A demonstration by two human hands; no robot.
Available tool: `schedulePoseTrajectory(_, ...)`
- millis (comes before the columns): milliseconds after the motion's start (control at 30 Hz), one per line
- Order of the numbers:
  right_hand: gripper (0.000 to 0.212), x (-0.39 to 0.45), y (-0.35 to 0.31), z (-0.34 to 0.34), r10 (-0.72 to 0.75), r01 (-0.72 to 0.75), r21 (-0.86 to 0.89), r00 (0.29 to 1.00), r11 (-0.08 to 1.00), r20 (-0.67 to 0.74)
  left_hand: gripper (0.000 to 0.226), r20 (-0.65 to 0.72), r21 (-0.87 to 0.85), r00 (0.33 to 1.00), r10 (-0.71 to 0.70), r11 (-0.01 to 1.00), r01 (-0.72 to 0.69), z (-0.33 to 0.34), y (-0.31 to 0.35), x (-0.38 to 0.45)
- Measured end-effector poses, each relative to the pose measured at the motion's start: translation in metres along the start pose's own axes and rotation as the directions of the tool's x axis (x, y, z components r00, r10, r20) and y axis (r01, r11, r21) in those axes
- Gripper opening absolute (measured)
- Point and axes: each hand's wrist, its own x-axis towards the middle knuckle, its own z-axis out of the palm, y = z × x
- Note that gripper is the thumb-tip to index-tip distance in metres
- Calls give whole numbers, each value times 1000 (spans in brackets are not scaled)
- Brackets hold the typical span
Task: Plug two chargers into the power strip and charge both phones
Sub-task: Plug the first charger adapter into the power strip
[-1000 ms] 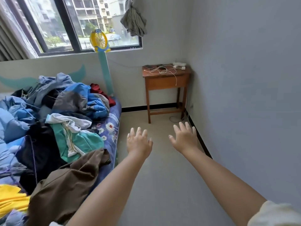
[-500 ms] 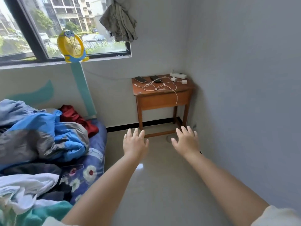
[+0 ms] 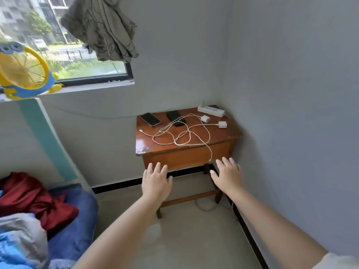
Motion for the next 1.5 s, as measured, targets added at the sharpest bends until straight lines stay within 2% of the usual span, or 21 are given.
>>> schedulePoseTrajectory(167, 48, 117, -6, 25, -43, 44, -21, 998, 999, 41, 49, -14, -14, 999, -45, 999, 45, 15, -14, 112)
schedulePoseTrajectory(267, 49, 186, -6, 43, -32, 34, -25, 997, 999, 64, 49, 22, -53, 999, -45, 997, 46, 25, -21, 185)
schedulePoseTrajectory(400, 49, 265, 9, 65, 57, -54, -32, 993, 998, 101, 45, 53, -19, 995, 80, 997, -79, 39, -23, 285)
schedulePoseTrajectory(533, 48, 323, 41, 76, 177, -165, -91, 972, 982, 153, 48, 117, -112, 987, 108, 989, -95, 51, -6, 374)
schedulePoseTrajectory(600, 48, 342, 58, 76, 249, -233, -110, 955, 966, 162, 47, 161, -118, 973, 165, 982, -148, 59, 9, 409)
schedulePoseTrajectory(700, 48, 364, 85, 80, 276, -256, -135, 948, 957, 156, 49, 250, -117, 936, 247, 968, -224, 78, 40, 446)
schedulePoseTrajectory(833, 47, 400, 111, 86, 186, -169, -130, 973, 977, 138, 49, 282, -129, 905, 319, 947, -293, 101, 73, 485)
schedulePoseTrajectory(1000, 43, 433, 125, 92, -72, 98, -129, 978, 987, 196, 50, 288, -129, 892, 348, 937, -324, 120, 91, 513)
schedulePoseTrajectory(1067, 42, 443, 130, 94, -188, 215, -174, 969, 961, 157, 51, 280, -125, 893, 352, 936, -330, 128, 97, 521)
schedulePoseTrajectory(1133, 42, 450, 137, 96, -254, 271, -195, 961, 943, 107, 52, 277, -124, 891, 361, 933, -339, 135, 101, 526)
schedulePoseTrajectory(1267, 31, 460, 145, 97, -285, 289, -186, 957, 939, 46, 53, 291, -128, 895, 338, 941, -314, 142, 105, 529)
schedulePoseTrajectory(1367, 25, 465, 143, 95, -291, 289, -152, 957, 945, 8, 51, 190, -148, 910, 369, 927, -345, 139, 111, 533)
schedulePoseTrajectory(1433, 24, 469, 143, 94, -286, 282, -118, 958, 952, -16, 51, 158, -155, 899, 408, 909, -386, 134, 121, 542)
schedulePoseTrajectory(1500, 24, 474, 146, 95, -282, 276, -103, 958, 956, -47, 52, 204, -131, 869, 451, 892, -433, 130, 132, 554)
